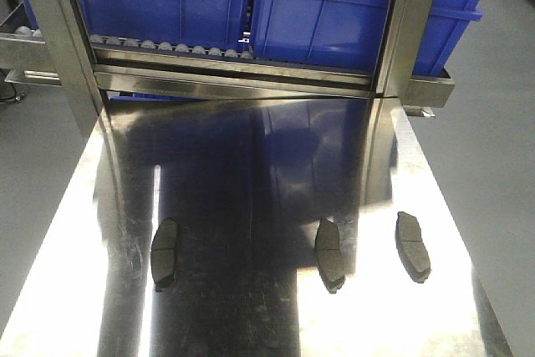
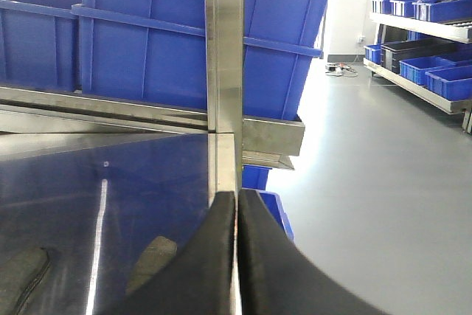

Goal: Move and align brake pads A on conveyor

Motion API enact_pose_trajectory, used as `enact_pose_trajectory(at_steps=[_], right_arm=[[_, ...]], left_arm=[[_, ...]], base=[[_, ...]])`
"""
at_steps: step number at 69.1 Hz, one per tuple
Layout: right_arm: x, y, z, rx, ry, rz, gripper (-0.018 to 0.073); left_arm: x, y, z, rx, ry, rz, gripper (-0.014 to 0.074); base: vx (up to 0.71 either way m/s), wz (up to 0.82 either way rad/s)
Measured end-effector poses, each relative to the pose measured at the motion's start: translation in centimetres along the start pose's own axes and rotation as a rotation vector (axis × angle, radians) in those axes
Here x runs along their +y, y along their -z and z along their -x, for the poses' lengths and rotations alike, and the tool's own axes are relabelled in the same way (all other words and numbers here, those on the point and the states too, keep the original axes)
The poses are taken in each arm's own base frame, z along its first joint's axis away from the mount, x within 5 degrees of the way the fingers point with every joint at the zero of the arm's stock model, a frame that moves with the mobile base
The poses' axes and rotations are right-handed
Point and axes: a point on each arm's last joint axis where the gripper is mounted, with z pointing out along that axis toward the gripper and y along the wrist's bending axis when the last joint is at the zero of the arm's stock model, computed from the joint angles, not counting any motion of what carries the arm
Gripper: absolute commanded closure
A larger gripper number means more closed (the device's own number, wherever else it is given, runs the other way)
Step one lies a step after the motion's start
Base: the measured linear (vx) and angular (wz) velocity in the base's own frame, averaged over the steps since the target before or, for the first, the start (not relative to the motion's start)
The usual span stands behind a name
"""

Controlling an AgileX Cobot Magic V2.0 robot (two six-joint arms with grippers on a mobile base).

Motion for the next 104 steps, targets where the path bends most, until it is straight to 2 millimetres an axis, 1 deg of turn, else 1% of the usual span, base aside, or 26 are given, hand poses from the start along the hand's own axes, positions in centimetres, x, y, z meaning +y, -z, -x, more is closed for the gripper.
enact_pose_trajectory(at_steps=[20, 29, 35, 41, 48, 50, 52, 59, 65, 71, 77, 85, 96, 104], right_arm=[[0.0, 0.0, 0.1, -0.006, 0.003, 0.0, 0.0569], [0.0, 0.0, 0.8, -0.091, 0.03, 0.001, 0.0569], [0.1, 0.2, 1.7, -0.191, 0.042, 0.004, 0.0569], [0.1, 0.3, 2.6, -0.244, 0.045, 0.003, 0.0569], [-0.1, 0.8, 5.3, -0.279, 0.041, -0.002, 0.0569], [-0.1, 0.9, 6.4, -0.281, 0.04, -0.004, 0.0569], [-0.2, 0.8, 7.3, -0.265, 0.04, -0.005, 0.0569], [-0.4, -0.3, 9.7, -0.177, 0.038, -0.007, 0.0569], [-0.5, -2.0, 10.9, -0.065, 0.038, -0.006, 0.0569], [-0.5, -4.0, 11.6, 0.075, 0.038, -0.006, 0.0569], [-0.6, -5.9, 11.7, 0.221, 0.024, -0.004, 0.0569], [-0.6, -7.6, 11.6, 0.368, 0.016, -0.002, 0.0569], [-0.6, -8.9, 10.7, 0.461, 0.011, 0.0, 0.0567], [-0.5, -9.0, 10.6, 0.483, 0.008, 0.001, 0.0549]], left_arm=[[0.0, 0.0, 0.0, 0.001, 0.0, 0.0, 0.0602], [0.0, 0.0, 0.0, 0.001, 0.0, 0.0, 0.0602], [0.0, 0.0, 0.0, 0.001, 0.0, 0.0, 0.0602], [0.0, 0.0, 0.0, 0.001, 0.0, 0.0, 0.0602], [0.0, 0.0, 0.0, 0.001, 0.0, 0.0, 0.0602], [0.0, 0.0, 0.0, 0.001, 0.0, 0.0, 0.0602], [0.0, 0.0, 0.0, 0.001, 0.0, 0.0, 0.0602], [0.0, 0.0, 0.0, 0.001, 0.0, 0.0, 0.0602], [0.0, 0.0, 0.0, 0.001, 0.0, 0.0, 0.0602], [0.0, 0.0, 0.0, 0.001, 0.0, 0.0, 0.0602], [0.0, 0.0, 0.0, 0.001, 0.0, 0.0, 0.0602], [0.0, 0.0, 0.0, 0.001, 0.0, 0.0, 0.0602], [0.0, 0.0, 0.0, 0.001, 0.0, 0.0, 0.0602], [0.0, 0.0, 0.0, 0.001, 0.0, 0.0, 0.0602]], base=[[0.0, 0.0], [0.0, 0.0], [0.0, 0.0], [0.0, 0.0], [0.0, 0.0], [0.0, 0.0], [0.0, 0.0], [0.0, 0.0], [0.0, 0.0], [0.0, 0.0], [0.0, 0.0], [0.0, 0.0], [0.0, 0.0], [0.0, 0.0]])
